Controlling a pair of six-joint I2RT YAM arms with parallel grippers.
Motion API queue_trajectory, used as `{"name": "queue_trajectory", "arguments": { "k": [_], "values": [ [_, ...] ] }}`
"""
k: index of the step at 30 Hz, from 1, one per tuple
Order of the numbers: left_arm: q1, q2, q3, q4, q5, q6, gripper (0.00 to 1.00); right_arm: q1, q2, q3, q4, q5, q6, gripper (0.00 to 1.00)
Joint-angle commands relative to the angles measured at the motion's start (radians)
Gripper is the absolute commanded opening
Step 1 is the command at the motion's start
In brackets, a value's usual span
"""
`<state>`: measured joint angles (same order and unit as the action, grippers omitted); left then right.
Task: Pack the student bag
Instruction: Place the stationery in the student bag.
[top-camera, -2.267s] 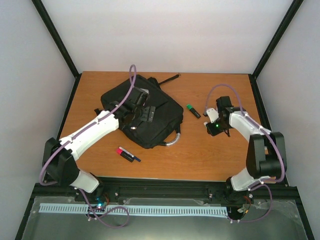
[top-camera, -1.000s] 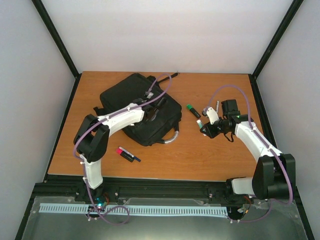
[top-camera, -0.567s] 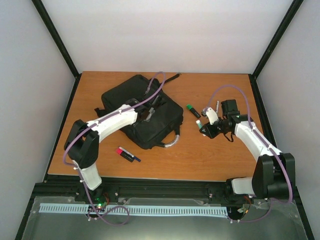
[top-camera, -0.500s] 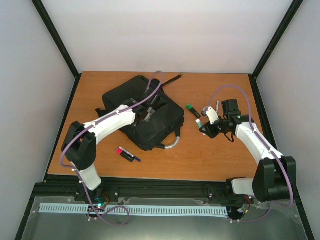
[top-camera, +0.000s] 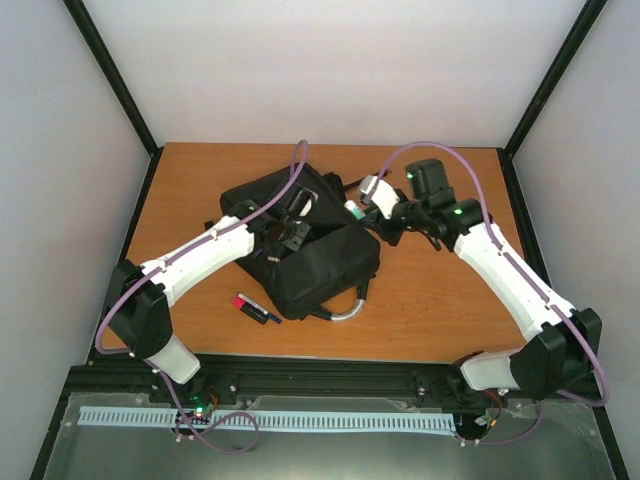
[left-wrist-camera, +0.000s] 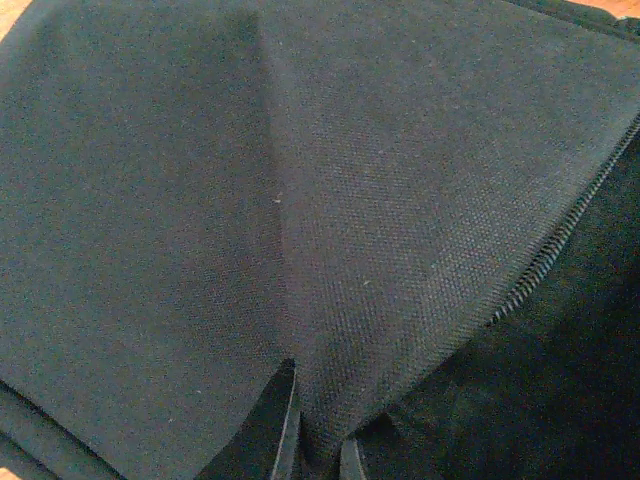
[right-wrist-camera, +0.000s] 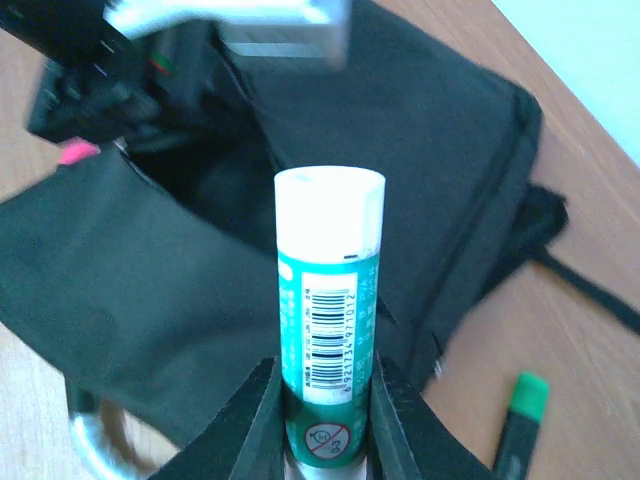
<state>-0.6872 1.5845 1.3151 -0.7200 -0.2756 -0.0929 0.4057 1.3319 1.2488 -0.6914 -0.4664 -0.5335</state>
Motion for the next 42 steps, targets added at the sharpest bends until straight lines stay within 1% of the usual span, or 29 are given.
{"name": "queue_trajectory", "arguments": {
  "k": [1,6,11,16,20,23,27,35,38,42],
  "values": [
    [0.0,-0.067,0.037,0.093,0.131,-0.039,0.01,0.131,0.063,0.06,0.02,0.06,-0.081,0.03],
    [0.022,-0.094,0.024,0.103,0.195,-0.06,0.01,0.249,0.105,0.01,0.081,0.132,-0.211,0.03],
    [0.056,-0.12,0.002,0.117,0.247,-0.073,0.01,0.297,0.131,-0.078,0.142,0.203,-0.302,0.03],
    [0.089,-0.136,-0.003,0.135,0.341,-0.095,0.01,0.338,0.207,-0.115,0.174,0.349,-0.357,0.03],
    [0.109,-0.136,-0.001,0.142,0.409,-0.111,0.01,0.366,0.278,-0.08,0.158,0.435,-0.375,0.03],
    [0.115,-0.132,0.0,0.143,0.438,-0.117,0.01,0.383,0.302,-0.061,0.165,0.485,-0.388,0.03],
    [0.122,-0.131,0.002,0.145,0.475,-0.123,0.01,0.393,0.36,-0.036,0.184,0.593,-0.39,0.03],
    [0.127,-0.117,0.008,0.141,0.506,-0.129,0.01,0.406,0.307,-0.04,0.295,0.673,-0.429,0.03],
    [0.131,-0.113,0.014,0.14,0.524,-0.132,0.01,0.409,0.282,-0.047,0.358,0.68,-0.446,0.06],
    [0.138,-0.111,0.014,0.14,0.53,-0.134,0.01,0.412,0.287,-0.049,0.414,0.681,-0.437,0.11]
  ]
}}
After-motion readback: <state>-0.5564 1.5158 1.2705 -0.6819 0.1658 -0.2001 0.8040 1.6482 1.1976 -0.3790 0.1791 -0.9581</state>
